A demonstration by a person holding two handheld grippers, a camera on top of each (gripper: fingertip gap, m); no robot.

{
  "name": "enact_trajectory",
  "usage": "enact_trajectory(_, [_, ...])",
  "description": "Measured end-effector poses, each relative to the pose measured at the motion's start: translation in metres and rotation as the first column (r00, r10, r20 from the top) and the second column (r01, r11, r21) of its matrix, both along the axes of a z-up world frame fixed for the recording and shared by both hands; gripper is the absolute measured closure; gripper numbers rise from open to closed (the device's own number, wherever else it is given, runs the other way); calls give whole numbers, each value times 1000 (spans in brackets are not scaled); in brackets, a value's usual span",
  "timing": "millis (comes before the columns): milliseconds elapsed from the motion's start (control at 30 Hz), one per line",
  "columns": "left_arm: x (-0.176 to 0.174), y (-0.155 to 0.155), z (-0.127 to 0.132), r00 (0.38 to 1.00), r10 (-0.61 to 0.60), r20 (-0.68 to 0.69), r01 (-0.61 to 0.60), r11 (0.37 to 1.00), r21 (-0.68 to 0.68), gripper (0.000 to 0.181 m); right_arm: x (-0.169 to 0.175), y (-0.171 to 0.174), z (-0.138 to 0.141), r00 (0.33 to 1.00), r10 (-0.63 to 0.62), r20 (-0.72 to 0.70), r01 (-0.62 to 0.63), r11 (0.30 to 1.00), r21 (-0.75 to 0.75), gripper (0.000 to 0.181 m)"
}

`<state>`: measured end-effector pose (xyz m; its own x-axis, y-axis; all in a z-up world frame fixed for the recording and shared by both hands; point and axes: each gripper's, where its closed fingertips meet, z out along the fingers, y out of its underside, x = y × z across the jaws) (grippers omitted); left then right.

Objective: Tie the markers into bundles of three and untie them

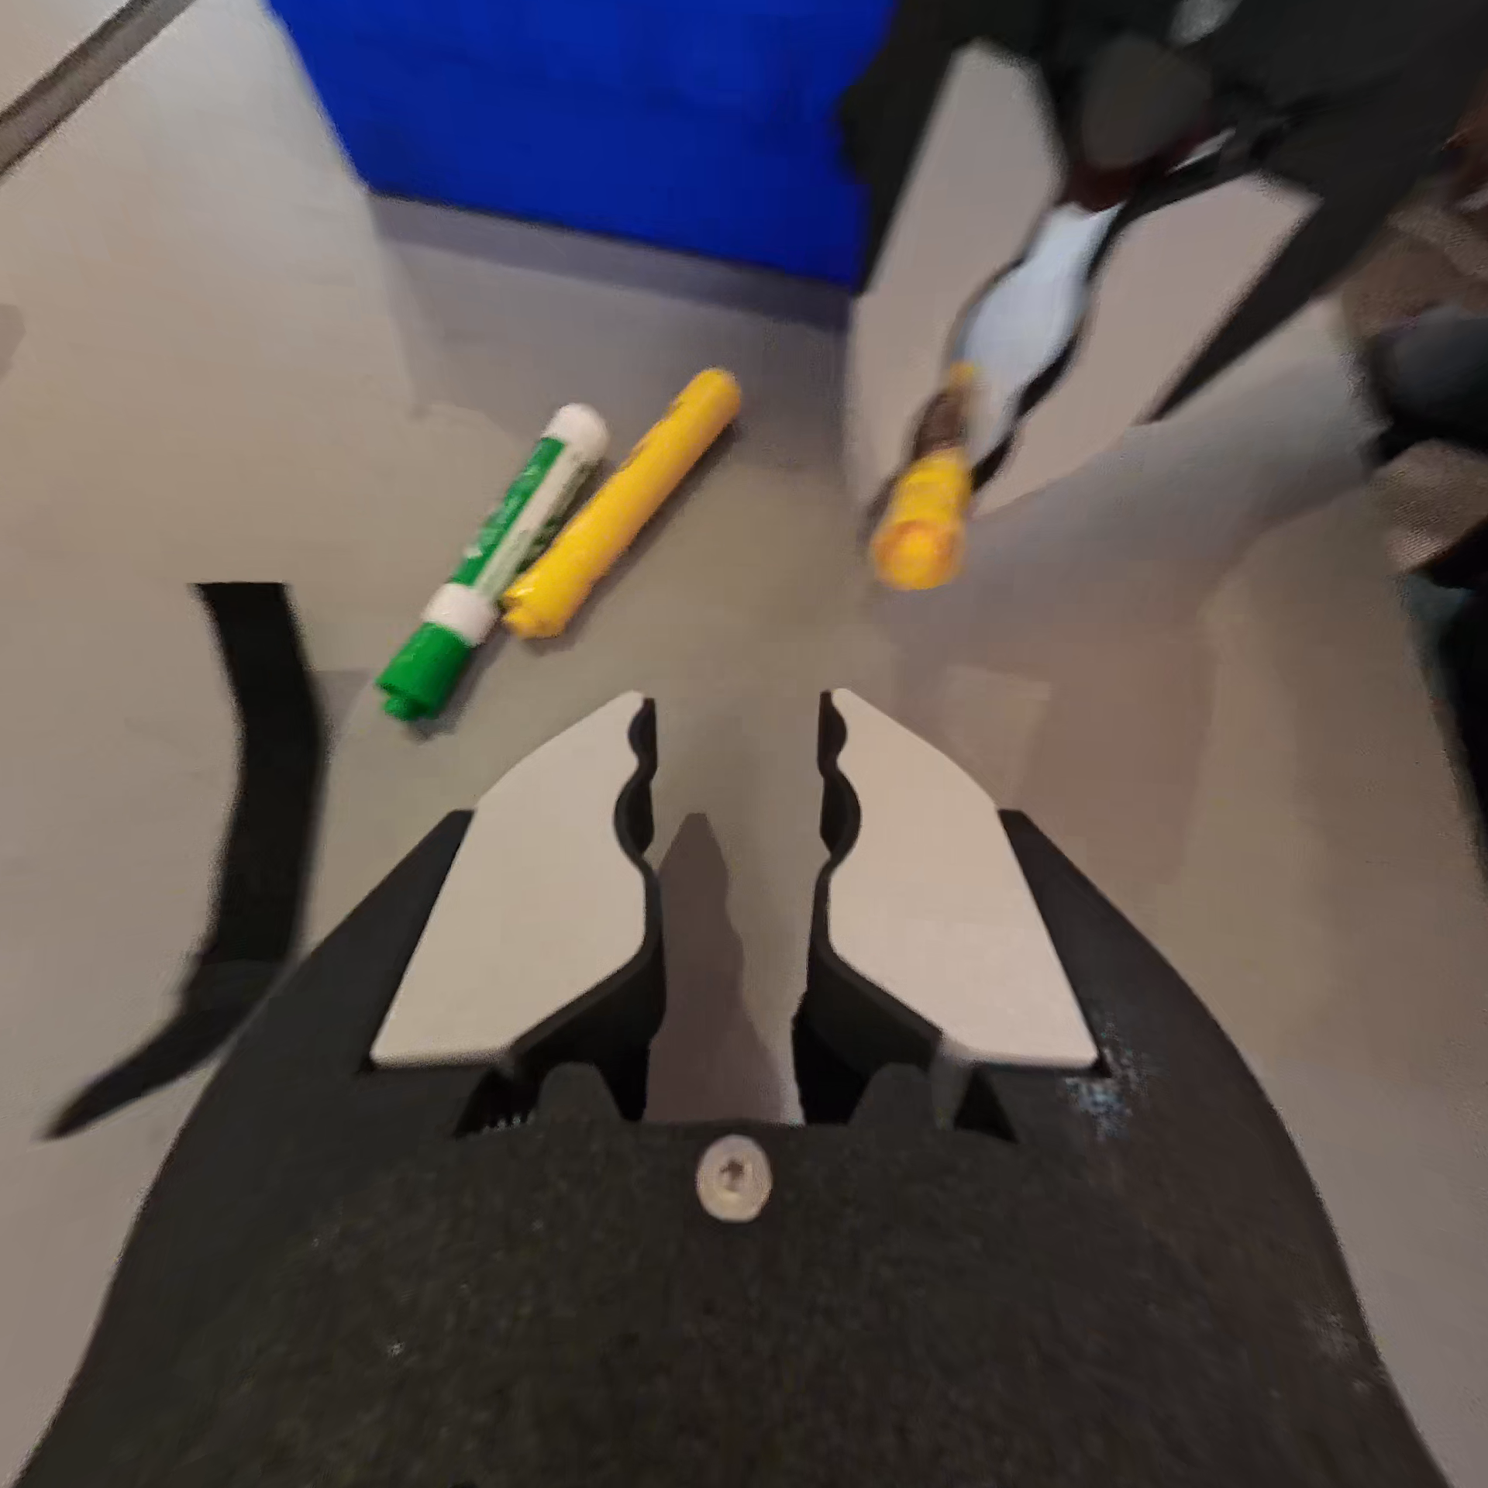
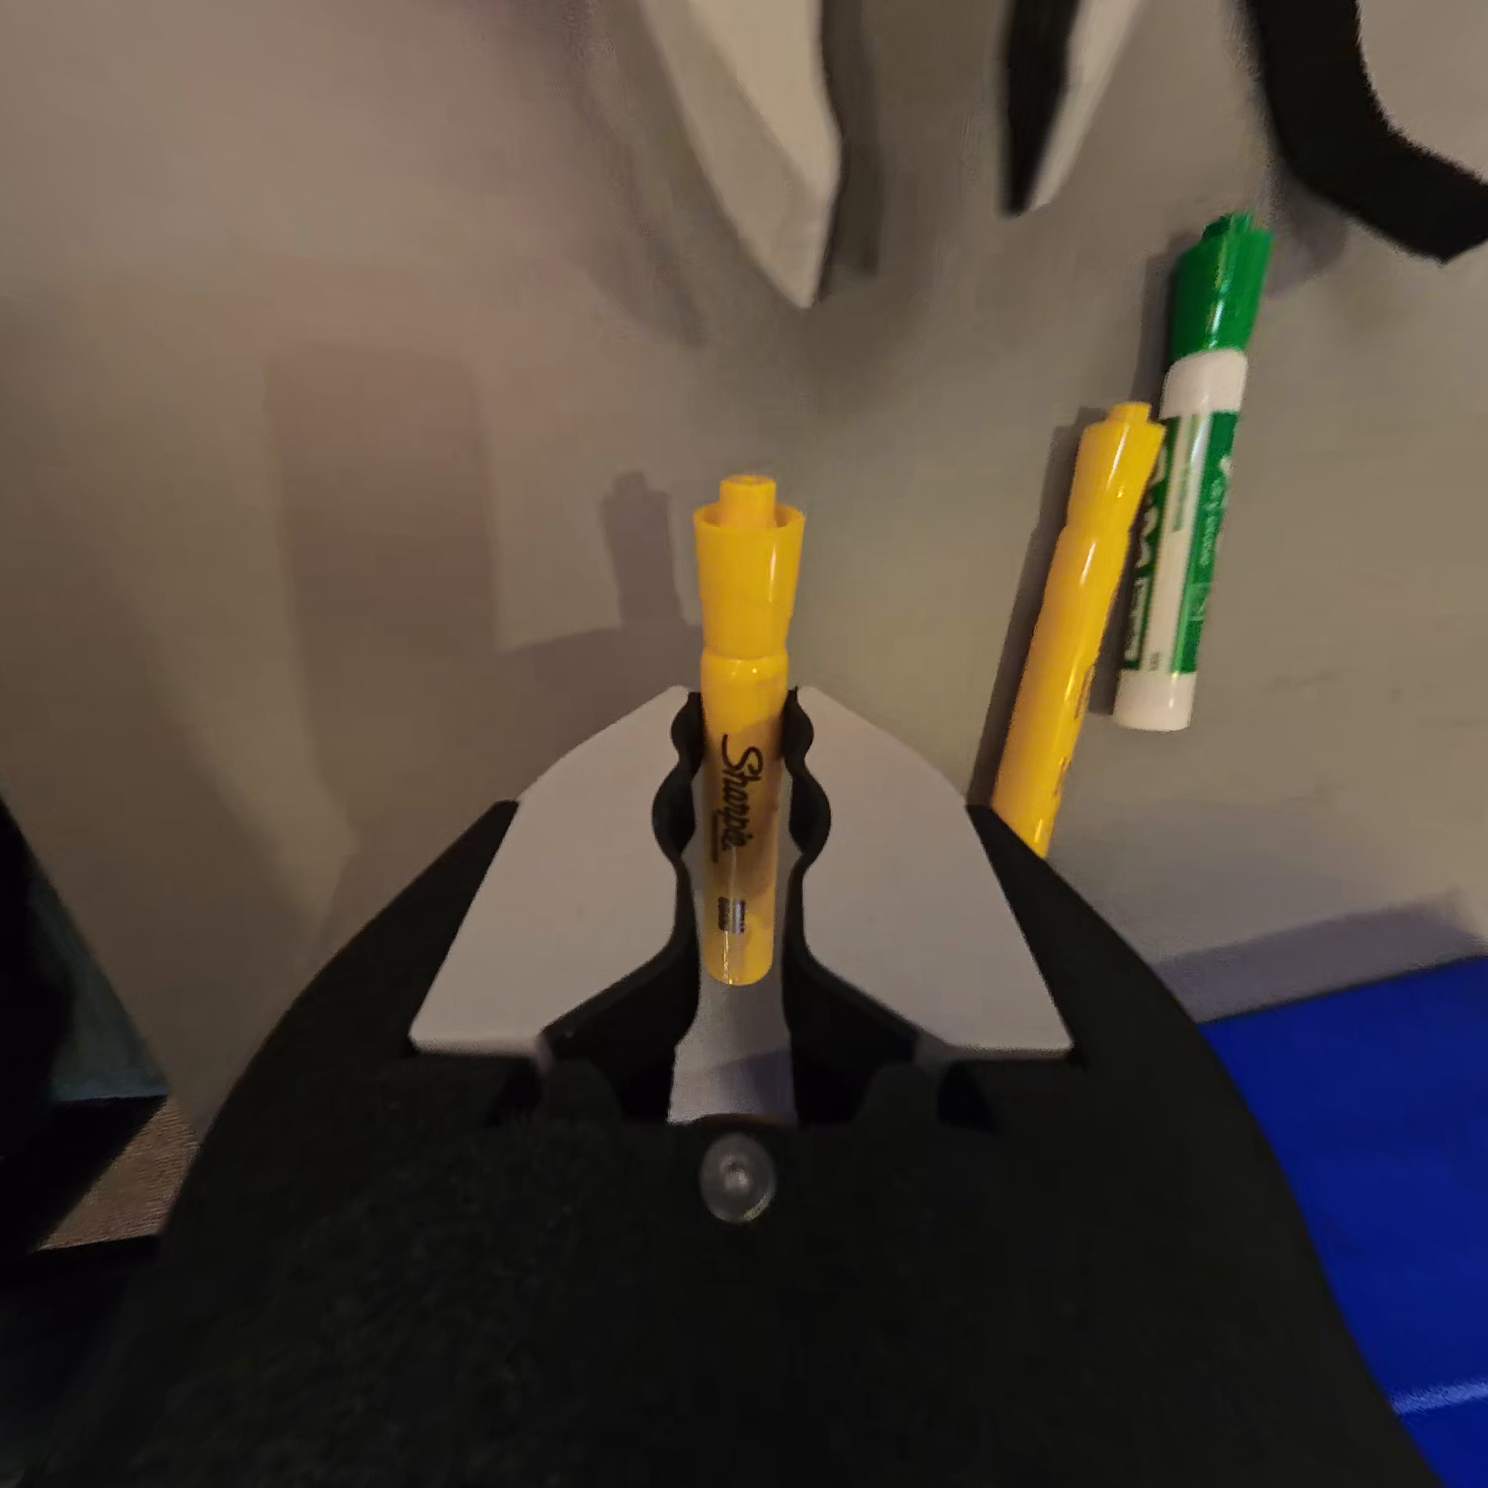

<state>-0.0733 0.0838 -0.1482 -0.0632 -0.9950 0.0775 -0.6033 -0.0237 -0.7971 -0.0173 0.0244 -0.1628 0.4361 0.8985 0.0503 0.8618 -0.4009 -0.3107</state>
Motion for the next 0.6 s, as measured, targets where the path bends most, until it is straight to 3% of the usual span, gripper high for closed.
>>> enact_trajectory(133, [19, 31, -14, 991, -42, -131, 61, 988, 144, 139, 18, -2, -5, 994, -71, 84, 70, 997, 8, 162])
enact_trajectory(200, [30, 34, -15, 985, -99, -144, 122, 979, 163, 140, 17, -5, -3, 994, -105, 30, 106, 994, -5, 162])
enact_trajectory(367, [44, 33, -29, 949, -239, -204, 277, 943, 183, 144, 21, -8, -3, 989, -146, -3, 146, 989, 12, 161])
enact_trajectory(600, [56, 42, -46, 922, -259, -288, 310, 939, 149, 144, 22, -4, -1, 984, -176, -34, 177, 984, 22, 161])
